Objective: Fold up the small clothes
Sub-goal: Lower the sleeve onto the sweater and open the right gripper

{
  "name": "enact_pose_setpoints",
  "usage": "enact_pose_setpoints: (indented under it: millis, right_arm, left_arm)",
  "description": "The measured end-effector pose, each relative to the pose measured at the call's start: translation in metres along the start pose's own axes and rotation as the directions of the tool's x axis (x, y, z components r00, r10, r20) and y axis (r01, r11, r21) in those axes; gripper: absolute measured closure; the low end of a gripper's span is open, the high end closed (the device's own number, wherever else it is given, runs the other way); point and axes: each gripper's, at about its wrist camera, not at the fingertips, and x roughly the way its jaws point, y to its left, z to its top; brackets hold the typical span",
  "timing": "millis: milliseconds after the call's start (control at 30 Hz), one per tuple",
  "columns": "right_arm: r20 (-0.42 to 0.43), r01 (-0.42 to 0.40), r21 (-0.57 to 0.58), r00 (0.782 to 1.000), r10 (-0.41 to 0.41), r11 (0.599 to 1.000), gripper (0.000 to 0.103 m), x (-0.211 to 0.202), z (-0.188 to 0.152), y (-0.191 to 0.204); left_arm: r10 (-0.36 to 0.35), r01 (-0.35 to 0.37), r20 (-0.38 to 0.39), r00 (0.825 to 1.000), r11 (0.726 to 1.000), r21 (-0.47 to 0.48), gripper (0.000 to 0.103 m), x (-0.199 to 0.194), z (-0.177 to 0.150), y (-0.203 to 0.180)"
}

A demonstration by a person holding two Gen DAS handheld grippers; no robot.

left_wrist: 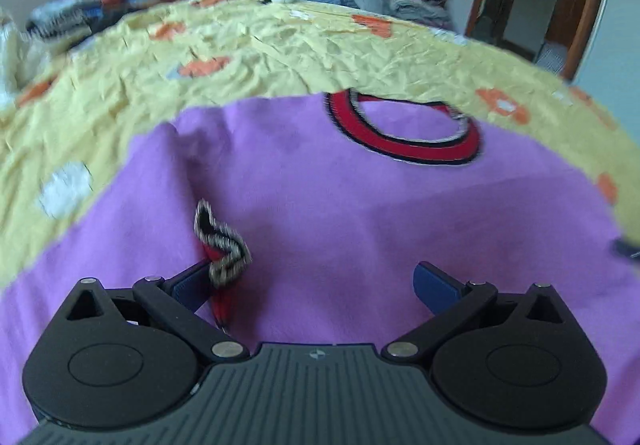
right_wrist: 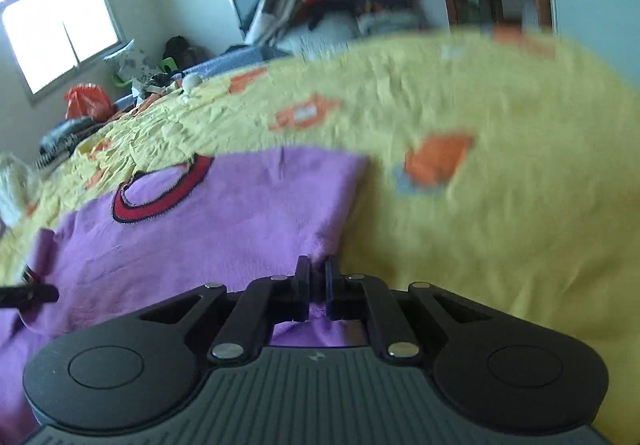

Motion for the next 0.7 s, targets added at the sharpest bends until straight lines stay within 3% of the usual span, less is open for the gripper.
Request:
enact_pose_setpoints:
  millis: [100,133,167,233,300,367,433,467,533,600,700]
  right_arm:
    - [0.029,0.189,-0.125,0.982,-0.187,0.974,0.103,-0.007,0.004,-0.002]
    - [0.000,0.191,-0.112,0.981,-0.192,0.975,0.103,-0.004,0.001,-0.012]
    - [-0.037,0.156,-0.070,0.987,-0.159,0.985,0.103,-0.002,-0.002,-0.025]
    - [-0.026,0.203,-0.071,0.978,-0.205,0.977,0.100,-0.005,-0.002,-0.029]
    - [0.036,0.118,-0.072,0.993,-0.116,0.990,0.100,-0.016,0.008,-0.021]
    - [0.024,0.005,-0.094,1.000,-0.003,0.996,0.100,-0.008,0.017,-0.002]
    - [-0.013,-0.021,-0.161,1.000,0.019,0.987,0.100,0.013,0.020,0.023]
    - [-0.040,-0.031,-0.211,0.999,0.023,0.977,0.100,0.033,0.018,0.039]
    - [-0.108,0.005,-0.283,0.994,-0.037,0.959,0.101,0.062,0.011,0.054]
    - [-0.067,0.035,-0.331,0.996,-0.061,0.943,0.101,0.068,0.004,0.055]
    - [-0.027,0.150,-0.436,0.983,-0.179,0.887,0.101,0.067,0.001,0.061]
  left_arm:
    - [0.109,-0.108,-0.019,0.994,0.992,0.065,0.000,0.014,0.000,0.007]
    - [0.147,-0.144,-0.041,0.988,0.987,0.076,0.000,0.017,-0.001,0.016]
    - [0.118,-0.117,-0.024,0.993,0.992,0.053,0.000,0.016,-0.005,0.026]
    - [0.080,-0.080,-0.022,0.997,0.997,0.013,0.000,0.014,-0.009,0.046]
    - [0.127,-0.127,0.001,0.992,0.992,-0.003,0.000,0.005,-0.012,0.062]
    - [0.220,-0.220,0.011,0.975,0.975,-0.006,0.000,0.005,-0.017,0.078]
    - [0.093,-0.095,-0.018,0.995,0.989,-0.109,0.000,0.008,-0.021,0.108]
    - [0.086,-0.086,-0.007,0.996,0.989,-0.119,0.000,0.006,-0.022,0.117]
    - [0.149,-0.151,-0.020,0.989,0.983,-0.100,0.000,0.005,-0.019,0.128]
    - [0.100,-0.103,-0.025,0.995,0.980,-0.169,0.000,0.004,-0.020,0.150]
    - [0.052,-0.051,-0.001,0.999,0.984,-0.172,0.000,-0.004,-0.025,0.161]
